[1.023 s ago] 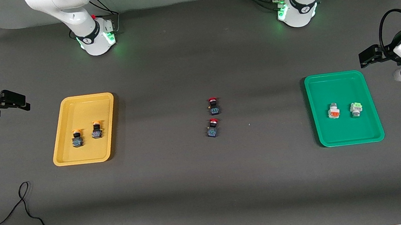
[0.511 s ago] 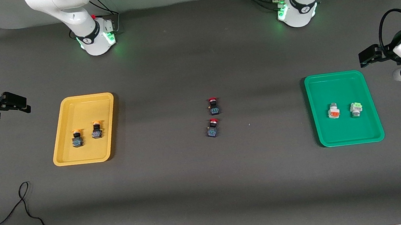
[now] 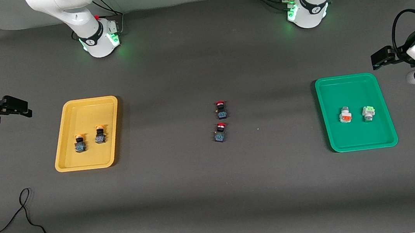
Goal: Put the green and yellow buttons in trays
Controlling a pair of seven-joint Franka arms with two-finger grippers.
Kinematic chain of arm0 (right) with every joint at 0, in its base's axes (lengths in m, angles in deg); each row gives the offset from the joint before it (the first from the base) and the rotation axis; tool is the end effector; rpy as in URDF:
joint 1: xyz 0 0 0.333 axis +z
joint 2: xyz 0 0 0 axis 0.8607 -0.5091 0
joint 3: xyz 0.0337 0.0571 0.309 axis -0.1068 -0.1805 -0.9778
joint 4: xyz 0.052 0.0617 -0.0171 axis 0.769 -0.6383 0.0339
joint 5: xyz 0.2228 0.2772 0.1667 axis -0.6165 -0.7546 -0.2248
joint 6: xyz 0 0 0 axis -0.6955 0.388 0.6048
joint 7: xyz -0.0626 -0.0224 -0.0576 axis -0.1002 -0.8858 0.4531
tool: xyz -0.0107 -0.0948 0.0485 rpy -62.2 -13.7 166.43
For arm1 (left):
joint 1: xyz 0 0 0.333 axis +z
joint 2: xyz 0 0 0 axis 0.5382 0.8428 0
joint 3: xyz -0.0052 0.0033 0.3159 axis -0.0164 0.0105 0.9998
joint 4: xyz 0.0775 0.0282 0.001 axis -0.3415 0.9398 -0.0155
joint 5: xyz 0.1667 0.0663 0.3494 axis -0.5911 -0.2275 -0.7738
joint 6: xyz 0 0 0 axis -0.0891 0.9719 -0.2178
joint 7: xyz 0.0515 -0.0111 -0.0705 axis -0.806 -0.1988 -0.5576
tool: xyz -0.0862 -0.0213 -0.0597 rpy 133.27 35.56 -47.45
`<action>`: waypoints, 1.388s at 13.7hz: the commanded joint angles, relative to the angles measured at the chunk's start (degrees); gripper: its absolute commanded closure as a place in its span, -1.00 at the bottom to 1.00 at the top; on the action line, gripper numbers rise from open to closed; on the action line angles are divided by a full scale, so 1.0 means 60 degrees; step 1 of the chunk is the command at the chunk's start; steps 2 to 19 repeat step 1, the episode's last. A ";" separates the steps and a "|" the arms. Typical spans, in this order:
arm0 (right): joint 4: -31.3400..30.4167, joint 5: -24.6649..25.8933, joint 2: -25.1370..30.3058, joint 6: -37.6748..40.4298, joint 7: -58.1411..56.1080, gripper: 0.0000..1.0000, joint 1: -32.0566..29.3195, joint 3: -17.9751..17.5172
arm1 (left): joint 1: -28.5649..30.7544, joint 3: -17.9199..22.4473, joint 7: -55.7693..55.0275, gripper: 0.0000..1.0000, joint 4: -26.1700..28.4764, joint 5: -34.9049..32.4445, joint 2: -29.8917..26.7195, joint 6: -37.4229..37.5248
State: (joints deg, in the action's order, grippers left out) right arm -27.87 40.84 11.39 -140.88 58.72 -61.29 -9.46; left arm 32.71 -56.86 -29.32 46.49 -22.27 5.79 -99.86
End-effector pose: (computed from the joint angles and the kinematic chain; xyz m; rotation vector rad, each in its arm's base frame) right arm 0.5552 -0.0176 0.5933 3.1342 0.0616 -0.1053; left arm 0.5631 -0.0320 0.5971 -3.0694 0.1334 0.2359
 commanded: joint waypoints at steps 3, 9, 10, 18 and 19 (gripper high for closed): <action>0.0238 0.0199 -0.0130 0.0056 0.0236 -0.99 0.0168 0.0100 | -0.0098 0.0016 -0.0094 -1.00 -0.0231 -0.0022 0.0070 0.0202; 0.0238 0.0199 -0.0130 0.0056 0.0236 -0.99 0.0168 0.0100 | -0.0098 0.0016 -0.0094 -1.00 -0.0231 -0.0022 0.0070 0.0202; 0.0238 0.0199 -0.0130 0.0056 0.0236 -0.99 0.0168 0.0100 | -0.0098 0.0016 -0.0094 -1.00 -0.0231 -0.0022 0.0070 0.0202; 0.0238 0.0199 -0.0130 0.0056 0.0236 -0.99 0.0168 0.0100 | -0.0098 0.0016 -0.0094 -1.00 -0.0231 -0.0022 0.0070 0.0202; 0.0238 0.0199 -0.0130 0.0056 0.0236 -0.99 0.0168 0.0100 | -0.0098 0.0016 -0.0094 -1.00 -0.0231 -0.0022 0.0070 0.0202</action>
